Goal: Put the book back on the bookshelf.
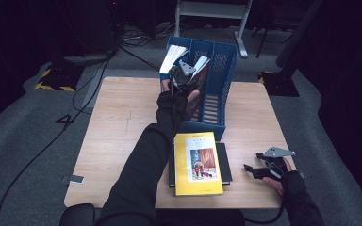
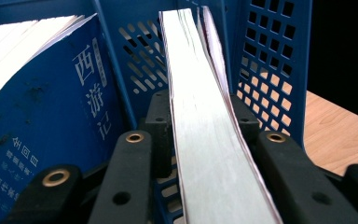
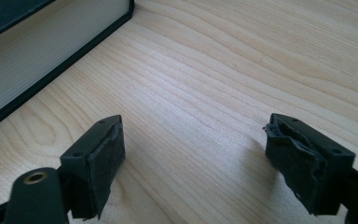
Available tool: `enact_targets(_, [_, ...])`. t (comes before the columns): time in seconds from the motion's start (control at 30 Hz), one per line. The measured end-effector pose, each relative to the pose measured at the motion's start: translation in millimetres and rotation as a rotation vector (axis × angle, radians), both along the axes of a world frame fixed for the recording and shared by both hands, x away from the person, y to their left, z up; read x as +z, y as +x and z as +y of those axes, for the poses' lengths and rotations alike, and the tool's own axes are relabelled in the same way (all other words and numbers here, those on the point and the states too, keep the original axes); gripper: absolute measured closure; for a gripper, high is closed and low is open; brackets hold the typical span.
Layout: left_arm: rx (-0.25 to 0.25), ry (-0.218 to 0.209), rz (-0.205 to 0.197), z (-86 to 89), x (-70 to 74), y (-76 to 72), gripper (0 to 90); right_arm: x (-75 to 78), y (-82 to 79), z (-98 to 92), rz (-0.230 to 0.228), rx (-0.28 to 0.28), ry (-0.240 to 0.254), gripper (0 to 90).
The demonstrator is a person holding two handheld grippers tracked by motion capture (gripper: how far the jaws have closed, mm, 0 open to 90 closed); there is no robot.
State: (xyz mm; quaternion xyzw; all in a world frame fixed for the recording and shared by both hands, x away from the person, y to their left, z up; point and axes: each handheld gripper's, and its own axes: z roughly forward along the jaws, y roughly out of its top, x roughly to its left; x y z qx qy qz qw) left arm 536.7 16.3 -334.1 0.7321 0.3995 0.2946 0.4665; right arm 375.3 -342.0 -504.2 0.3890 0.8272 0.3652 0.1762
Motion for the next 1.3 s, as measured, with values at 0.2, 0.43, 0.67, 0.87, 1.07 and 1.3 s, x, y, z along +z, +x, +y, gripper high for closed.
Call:
enact_targets(0.2, [0.011, 0.001, -0.012, -3.6, 1.0, 3.8, 72.8, 0.0, 0.0, 0.0, 0.000, 0.000, 0.000, 20.0])
enact_targets(0.43, [0.056, -0.001, -0.029, -11.8, 3.8, 17.3, 73.2, 0.0, 0.0, 0.0, 0.000, 0.001, 0.000, 20.0])
enact_targets(0.67, [0.136, -0.015, -0.040, -11.7, 11.6, 23.2, 73.1, 0.0, -0.2, -0.1, 0.000, 0.001, 0.001, 20.0])
enact_targets(0.87, [0.203, -0.040, -0.047, -8.7, 11.6, 24.6, 72.9, 0.0, -0.3, 0.0, 0.000, 0.002, 0.002, 20.0])
enact_targets(1.07, [0.223, -0.017, -0.044, -13.4, 8.5, 25.2, 72.8, 0.0, -0.3, 0.0, 0.000, 0.002, 0.002, 20.0])
enact_targets(1.3, [0.245, -0.019, -0.039, -14.6, -0.3, 26.5, 72.4, 0.0, -0.5, -0.1, -0.001, 0.005, 0.001, 20.0])
